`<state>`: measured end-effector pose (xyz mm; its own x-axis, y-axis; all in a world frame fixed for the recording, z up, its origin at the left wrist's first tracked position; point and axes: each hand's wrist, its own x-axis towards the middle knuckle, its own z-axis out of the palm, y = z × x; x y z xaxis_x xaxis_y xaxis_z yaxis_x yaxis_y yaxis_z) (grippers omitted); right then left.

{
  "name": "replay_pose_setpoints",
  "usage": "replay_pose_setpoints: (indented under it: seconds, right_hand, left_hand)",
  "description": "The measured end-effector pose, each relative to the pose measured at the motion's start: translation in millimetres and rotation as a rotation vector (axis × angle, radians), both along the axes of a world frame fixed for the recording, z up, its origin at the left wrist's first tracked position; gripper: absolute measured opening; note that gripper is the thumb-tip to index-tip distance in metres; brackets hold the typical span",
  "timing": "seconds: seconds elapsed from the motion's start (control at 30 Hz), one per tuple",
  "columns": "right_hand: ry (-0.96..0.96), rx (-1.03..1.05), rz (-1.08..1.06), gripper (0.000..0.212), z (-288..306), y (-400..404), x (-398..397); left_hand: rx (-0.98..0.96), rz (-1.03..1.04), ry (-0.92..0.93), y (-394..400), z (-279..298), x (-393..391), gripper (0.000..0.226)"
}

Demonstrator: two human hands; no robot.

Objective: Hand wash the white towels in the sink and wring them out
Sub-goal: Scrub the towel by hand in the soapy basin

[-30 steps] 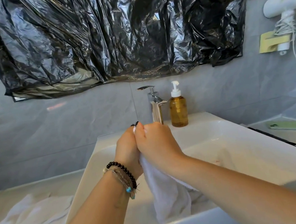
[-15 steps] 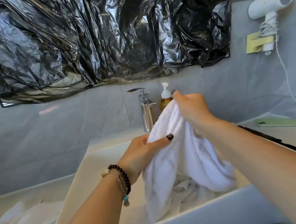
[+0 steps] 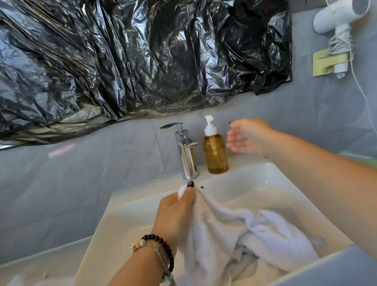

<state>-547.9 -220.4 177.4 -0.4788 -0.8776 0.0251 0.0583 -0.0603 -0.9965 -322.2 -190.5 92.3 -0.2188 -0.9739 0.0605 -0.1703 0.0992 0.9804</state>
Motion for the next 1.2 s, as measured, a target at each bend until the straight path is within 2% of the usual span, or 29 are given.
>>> replay_pose_setpoints:
  seconds: [0.1, 0.27, 0.47, 0.83, 1.2]
  right_hand:
    - [-0.144, 0.001, 0.078, 0.033, 26.1, -25.0, -0.7]
    - [-0.161, 0.094, 0.185, 0.04, 28.6, -49.4, 8.8]
    - [-0.266, -0.008, 0.232, 0.021, 36.0, -66.3, 15.5]
    - [-0.273, -0.002, 0.28, 0.015, 38.4, -70.8, 6.7]
    - [-0.305, -0.009, 0.229, 0.018, 32.8, -69.8, 6.7]
  left_hand:
    - [0.012, -0.008, -0.021, -1.0, -6.2, -0.8, 0.036]
    - [0.026, -0.024, -0.002, -2.0, -8.5, -1.2, 0.033]
    - [0.02, -0.039, 0.003, 0.2, -5.8, -2.5, 0.034]
    - [0.002, -0.085, 0.01, -0.3, -8.5, -2.3, 0.033]
    - [-0.022, -0.104, 0.01, -3.8, -11.9, -3.9, 0.033]
